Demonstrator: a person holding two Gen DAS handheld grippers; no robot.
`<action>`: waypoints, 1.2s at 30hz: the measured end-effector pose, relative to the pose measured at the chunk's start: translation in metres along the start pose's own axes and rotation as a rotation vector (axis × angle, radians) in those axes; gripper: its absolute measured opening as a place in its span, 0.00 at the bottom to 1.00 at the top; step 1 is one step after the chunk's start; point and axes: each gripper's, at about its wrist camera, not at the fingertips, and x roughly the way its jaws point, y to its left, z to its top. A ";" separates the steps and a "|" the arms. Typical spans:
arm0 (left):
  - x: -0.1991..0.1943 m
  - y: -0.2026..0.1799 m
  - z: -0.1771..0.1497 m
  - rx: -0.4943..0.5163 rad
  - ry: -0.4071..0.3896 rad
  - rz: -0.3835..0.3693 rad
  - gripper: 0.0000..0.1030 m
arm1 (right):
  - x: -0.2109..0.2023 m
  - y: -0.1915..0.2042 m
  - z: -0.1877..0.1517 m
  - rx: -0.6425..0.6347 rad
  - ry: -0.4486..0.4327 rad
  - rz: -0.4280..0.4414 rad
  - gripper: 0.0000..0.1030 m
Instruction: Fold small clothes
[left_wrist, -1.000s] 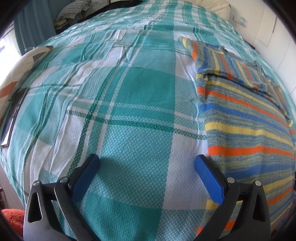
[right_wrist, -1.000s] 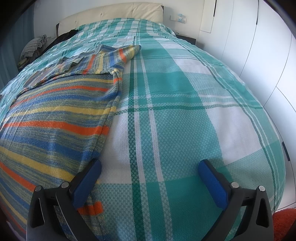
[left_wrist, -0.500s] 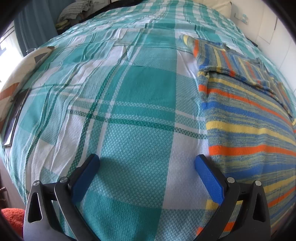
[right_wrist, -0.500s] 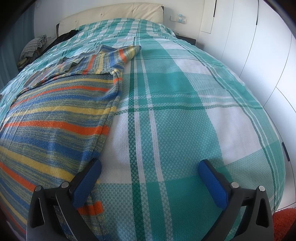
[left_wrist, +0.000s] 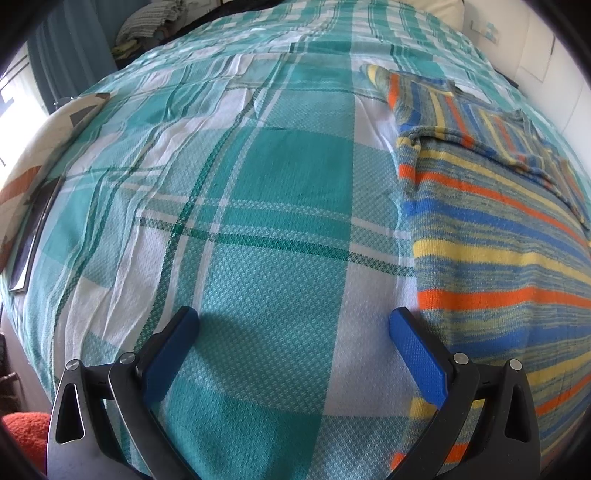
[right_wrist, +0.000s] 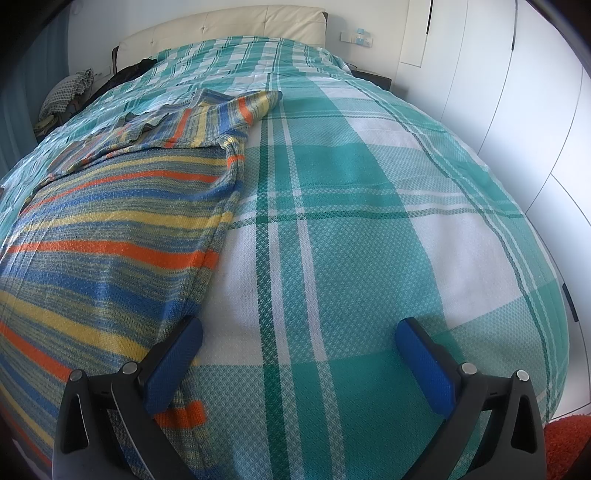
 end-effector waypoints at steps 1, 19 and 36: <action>0.000 0.000 0.000 0.001 0.000 0.002 1.00 | 0.000 0.000 0.000 0.000 -0.001 0.000 1.00; 0.000 -0.002 -0.002 0.013 -0.015 0.010 1.00 | 0.000 0.001 0.000 -0.004 -0.001 -0.002 1.00; -0.001 -0.004 -0.003 0.017 -0.020 0.014 1.00 | -0.001 0.002 0.000 -0.008 -0.003 -0.006 1.00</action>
